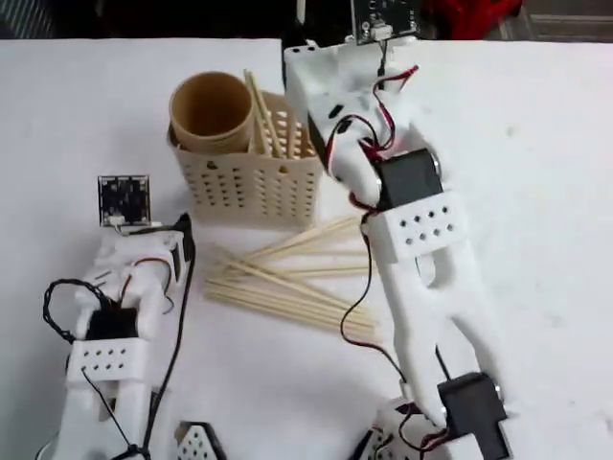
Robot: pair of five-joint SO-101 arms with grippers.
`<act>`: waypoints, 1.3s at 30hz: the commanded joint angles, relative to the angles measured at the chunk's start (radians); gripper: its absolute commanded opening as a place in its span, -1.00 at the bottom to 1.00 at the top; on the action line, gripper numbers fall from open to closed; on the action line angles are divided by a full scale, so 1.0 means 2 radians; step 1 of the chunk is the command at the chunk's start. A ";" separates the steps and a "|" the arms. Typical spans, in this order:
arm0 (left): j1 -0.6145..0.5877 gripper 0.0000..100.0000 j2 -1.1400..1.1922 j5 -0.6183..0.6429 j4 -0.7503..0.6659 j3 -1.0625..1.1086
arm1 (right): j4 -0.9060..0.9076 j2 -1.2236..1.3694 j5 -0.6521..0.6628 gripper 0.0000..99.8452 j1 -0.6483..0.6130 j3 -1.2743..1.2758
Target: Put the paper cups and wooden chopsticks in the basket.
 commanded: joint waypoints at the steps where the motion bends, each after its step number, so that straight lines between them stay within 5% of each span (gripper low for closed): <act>1: 0.005 -0.59 -0.010 -0.006 -0.013 -0.002 | -0.015 0.002 0.019 -0.96 -0.006 -0.005; 6: 0.006 -0.59 -0.010 -0.006 -0.013 -0.002 | 0.007 -0.006 0.041 -0.94 -0.006 0.004; 14: 0.005 -0.59 -0.010 -0.006 -0.013 -0.002 | 0.061 -0.056 0.044 -0.53 -0.005 0.048; 21: 0.004 -0.59 -0.010 -0.006 -0.012 -0.002 | 0.192 -0.161 0.054 -0.53 0.062 0.092; 30: 0.004 -0.59 -0.010 -0.006 -0.012 -0.002 | 0.294 -0.093 0.242 -0.53 0.189 0.093; 39: 0.004 -0.59 -0.009 -0.006 -0.012 -0.002 | 0.226 0.118 0.345 -0.53 0.210 0.089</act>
